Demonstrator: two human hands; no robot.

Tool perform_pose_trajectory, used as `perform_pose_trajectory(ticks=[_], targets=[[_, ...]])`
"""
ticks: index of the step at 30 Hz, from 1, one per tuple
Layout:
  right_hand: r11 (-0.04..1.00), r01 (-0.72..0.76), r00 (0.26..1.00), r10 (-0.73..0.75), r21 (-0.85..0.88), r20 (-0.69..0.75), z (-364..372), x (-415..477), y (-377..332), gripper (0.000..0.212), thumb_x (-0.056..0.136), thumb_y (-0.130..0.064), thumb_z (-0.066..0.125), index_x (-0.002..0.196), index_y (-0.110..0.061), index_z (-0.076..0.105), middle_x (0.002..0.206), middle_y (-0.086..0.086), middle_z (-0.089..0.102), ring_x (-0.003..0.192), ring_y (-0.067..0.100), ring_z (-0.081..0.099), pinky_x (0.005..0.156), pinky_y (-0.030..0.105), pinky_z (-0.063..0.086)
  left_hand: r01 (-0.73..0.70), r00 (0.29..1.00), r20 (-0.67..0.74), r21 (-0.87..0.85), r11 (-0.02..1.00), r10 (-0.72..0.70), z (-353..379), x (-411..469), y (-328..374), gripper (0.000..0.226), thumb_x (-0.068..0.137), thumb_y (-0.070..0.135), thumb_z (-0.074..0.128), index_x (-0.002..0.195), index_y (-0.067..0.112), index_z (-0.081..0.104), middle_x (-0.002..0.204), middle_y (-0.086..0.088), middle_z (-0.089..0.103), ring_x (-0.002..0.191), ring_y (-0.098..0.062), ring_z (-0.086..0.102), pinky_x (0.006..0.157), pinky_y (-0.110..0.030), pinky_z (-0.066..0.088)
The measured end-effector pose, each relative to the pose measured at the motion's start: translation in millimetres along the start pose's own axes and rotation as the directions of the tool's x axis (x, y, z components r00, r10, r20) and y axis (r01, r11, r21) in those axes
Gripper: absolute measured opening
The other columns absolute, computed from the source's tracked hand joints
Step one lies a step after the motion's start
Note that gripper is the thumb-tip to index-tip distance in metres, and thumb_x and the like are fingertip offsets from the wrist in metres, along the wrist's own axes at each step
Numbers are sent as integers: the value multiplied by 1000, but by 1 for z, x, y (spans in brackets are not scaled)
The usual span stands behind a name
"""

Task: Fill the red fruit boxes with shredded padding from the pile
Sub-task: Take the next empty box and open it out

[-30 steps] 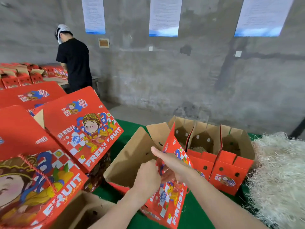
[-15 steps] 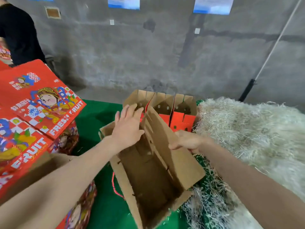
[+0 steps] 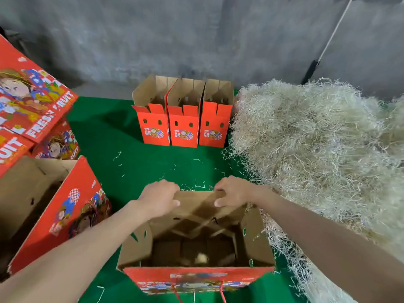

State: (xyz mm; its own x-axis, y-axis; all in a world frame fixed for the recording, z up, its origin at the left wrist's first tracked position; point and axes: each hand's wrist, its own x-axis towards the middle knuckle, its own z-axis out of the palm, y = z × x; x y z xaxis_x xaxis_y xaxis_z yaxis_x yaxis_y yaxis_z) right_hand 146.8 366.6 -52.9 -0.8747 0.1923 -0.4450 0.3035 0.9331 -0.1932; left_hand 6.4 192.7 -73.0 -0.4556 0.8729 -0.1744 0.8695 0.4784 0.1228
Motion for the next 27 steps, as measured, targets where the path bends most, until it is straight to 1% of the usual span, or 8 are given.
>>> perform_pose_trajectory(ticks=[3,8,11,14,16,20,23,27], targets=[[997,-47,997,51,65,-60,4,-16,21,21,87,-25,57,71,-11,59,76,1,58,79,22,57,78,36,47,6,998,-55,-13,1000,-7,3,-4,0,17,87,36,59,80,20,57,77,5,59,76,-19,54,57,-27,32],[969,-83,932,158,232,-326,27,-26,25,21,92,-25,52,93,-7,64,89,7,65,78,19,59,77,33,50,75,997,-24,23,997,-74,-4,-6,2,15,88,28,60,100,18,60,93,-1,64,86,-22,60,71,-32,48],[955,-100,877,217,278,-429,38,-37,19,23,95,-24,48,112,-13,59,99,9,67,78,20,60,76,33,53,-59,991,-124,-83,995,49,-6,-6,35,33,86,32,62,118,25,55,116,2,62,105,-20,57,90,-33,45],[935,-37,725,269,353,-635,39,-60,24,33,93,-22,51,126,-16,53,120,7,61,76,13,64,81,36,54,-271,925,-330,-227,936,187,-10,-4,81,38,88,27,61,125,20,55,130,3,54,122,-17,46,106,-29,30],[908,7,601,331,420,-727,37,-85,34,33,92,-18,53,125,-15,54,125,7,59,58,5,62,64,28,58,-363,886,-407,-311,878,222,-14,-3,116,33,87,23,62,120,19,59,125,5,56,120,-14,47,103,-23,27],[877,-108,419,467,468,-778,39,-150,76,33,89,-11,56,122,-15,57,129,4,55,90,15,64,87,19,47,-453,879,-369,-446,772,303,-10,-2,180,26,86,25,63,112,26,63,113,15,59,107,-4,53,101,-27,38],[803,-377,306,578,462,-756,42,-199,122,38,85,-14,62,123,-15,57,130,6,52,119,24,48,105,34,36,-429,899,-301,-467,774,317,-2,3,193,26,87,29,62,113,30,62,112,20,57,103,1,51,99,-28,41],[590,-584,230,779,558,-583,47,-268,185,44,82,-13,64,125,-15,55,131,12,51,116,29,49,99,36,39,-405,914,-246,-487,774,323,3,19,215,26,87,29,63,113,30,61,108,19,59,96,2,54,93,-24,45]])
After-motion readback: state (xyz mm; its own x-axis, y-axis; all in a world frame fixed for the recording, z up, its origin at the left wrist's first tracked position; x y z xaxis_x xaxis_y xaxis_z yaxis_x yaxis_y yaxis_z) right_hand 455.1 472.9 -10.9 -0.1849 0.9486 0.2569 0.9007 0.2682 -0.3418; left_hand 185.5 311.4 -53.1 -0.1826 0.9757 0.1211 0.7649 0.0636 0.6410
